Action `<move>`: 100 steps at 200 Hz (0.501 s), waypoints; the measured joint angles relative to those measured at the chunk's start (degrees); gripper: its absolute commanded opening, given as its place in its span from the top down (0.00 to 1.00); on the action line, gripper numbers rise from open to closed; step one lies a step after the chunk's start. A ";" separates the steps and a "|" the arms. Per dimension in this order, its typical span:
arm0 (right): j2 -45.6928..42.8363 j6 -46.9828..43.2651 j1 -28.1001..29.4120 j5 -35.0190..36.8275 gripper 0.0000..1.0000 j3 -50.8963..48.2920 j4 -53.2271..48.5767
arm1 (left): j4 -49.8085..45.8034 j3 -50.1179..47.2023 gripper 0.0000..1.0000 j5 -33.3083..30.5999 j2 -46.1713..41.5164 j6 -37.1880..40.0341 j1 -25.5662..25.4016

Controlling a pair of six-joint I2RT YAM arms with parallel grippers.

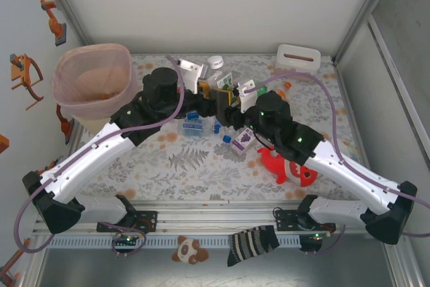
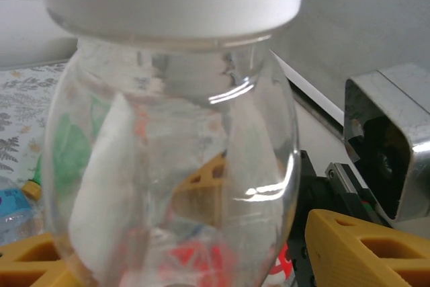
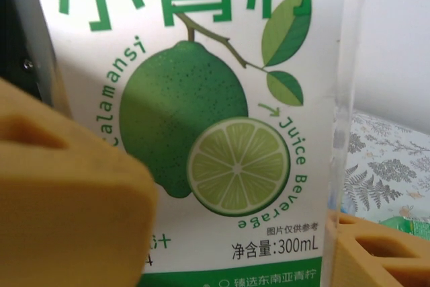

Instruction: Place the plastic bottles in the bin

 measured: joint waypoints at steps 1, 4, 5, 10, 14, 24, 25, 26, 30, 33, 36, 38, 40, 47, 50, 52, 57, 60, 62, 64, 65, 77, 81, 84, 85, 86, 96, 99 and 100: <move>0.00 0.00 0.00 0.00 0.52 0.00 0.00 | 0.00 0.00 0.37 0.00 0.00 -0.07 -0.02; -0.02 0.00 0.00 0.00 0.52 0.00 -0.02 | 0.00 0.02 0.38 -0.11 0.00 -0.02 -0.07; -0.04 0.00 0.00 0.02 0.52 0.00 0.00 | 0.00 0.02 0.38 -0.20 0.00 0.02 -0.09; -0.11 0.02 0.00 0.00 0.52 0.00 -0.02 | 0.00 0.02 0.40 -0.42 0.00 -0.07 -0.11; -0.17 0.02 0.00 0.02 0.52 0.00 0.00 | -0.02 0.04 0.41 -0.63 0.00 -0.02 -0.17; -0.24 0.02 0.00 0.02 0.52 0.00 0.00 | -0.02 0.04 0.44 -1.03 0.00 -0.02 -0.17; -0.24 0.00 0.00 0.02 0.52 0.00 0.02 | -0.02 0.04 0.45 -1.11 0.00 -0.04 -0.17; -0.26 0.02 0.00 0.02 0.52 0.00 0.02 | -0.04 0.04 0.45 -1.16 0.00 -0.02 -0.17; -0.26 0.00 0.00 0.02 0.52 0.00 0.02 | -0.04 0.04 0.46 -1.27 0.00 -0.07 -0.20; -0.26 0.00 0.00 0.02 0.52 0.00 0.04 | -0.07 0.07 0.47 -1.38 0.00 -0.02 -0.22; -0.26 0.00 0.00 0.02 0.52 0.00 0.04 | -0.09 0.04 0.47 -1.53 0.00 -0.11 -0.22; -0.26 0.00 0.00 0.04 0.52 0.00 0.07 | -0.09 0.04 0.48 -1.64 0.00 -0.04 -0.22; -0.26 0.00 0.00 0.02 0.52 0.00 0.09 | -0.11 0.04 0.48 -1.68 0.00 -0.04 -0.22; -0.26 0.00 0.00 0.02 0.52 0.00 0.13 | -0.15 0.04 0.50 -1.92 0.00 -0.07 -0.22; -0.26 0.00 0.00 0.02 0.52 0.00 0.13 | -0.15 0.07 0.51 -2.03 0.00 -0.09 -0.22; -0.26 0.02 0.00 0.02 0.52 0.00 0.17 | -0.17 0.04 0.52 -2.14 0.00 -0.04 -0.24; -0.26 0.00 0.00 0.02 0.52 0.00 0.17 | -0.17 0.04 0.53 -2.29 0.00 -0.07 -0.24; -0.26 0.00 0.00 0.02 0.52 0.00 0.24 | -0.17 0.04 0.54 -2.43 0.00 -0.04 -0.26; -0.28 0.00 0.00 0.02 0.52 0.00 0.24 | -0.17 0.07 0.54 -2.51 0.00 -0.09 -0.26; -0.28 0.00 0.00 0.02 0.52 0.00 0.28 | -0.17 0.04 0.55 -2.62 0.00 -0.07 -0.26; -0.28 0.02 0.00 0.04 0.52 0.00 0.31 | -0.17 0.07 0.55 -2.67 0.00 -0.04 -0.26; -0.28 0.00 0.00 0.02 0.52 0.00 0.33 | -0.17 0.07 0.57 -2.86 0.00 0.02 -0.28; -0.28 0.00 0.00 0.02 0.52 0.00 0.33 | -0.20 0.07 0.57 -2.91 0.00 0.00 -0.28; -0.28 0.02 0.00 0.02 0.52 0.00 0.33 | -0.20 0.04 0.57 -2.97 0.00 0.04 -0.28; -0.28 0.00 0.00 0.02 0.52 0.00 0.33 | -0.20 0.04 0.57 -2.97 0.00 0.04 -0.28; -0.28 0.00 0.00 0.02 0.52 0.00 0.33 | -0.20 0.07 0.57 -2.97 0.00 0.04 -0.28; -0.28 0.02 0.00 0.02 0.52 0.00 0.31 | -0.24 0.04 0.58 -3.08 0.00 0.07 -0.33; -0.28 0.02 0.00 0.02 0.52 0.00 0.31 | -0.26 0.04 0.58 -3.13 0.00 0.09 -0.35; -0.28 0.02 0.00 0.02 0.52 0.00 0.31 | -0.26 0.04 0.58 -3.15 0.00 0.11 -0.35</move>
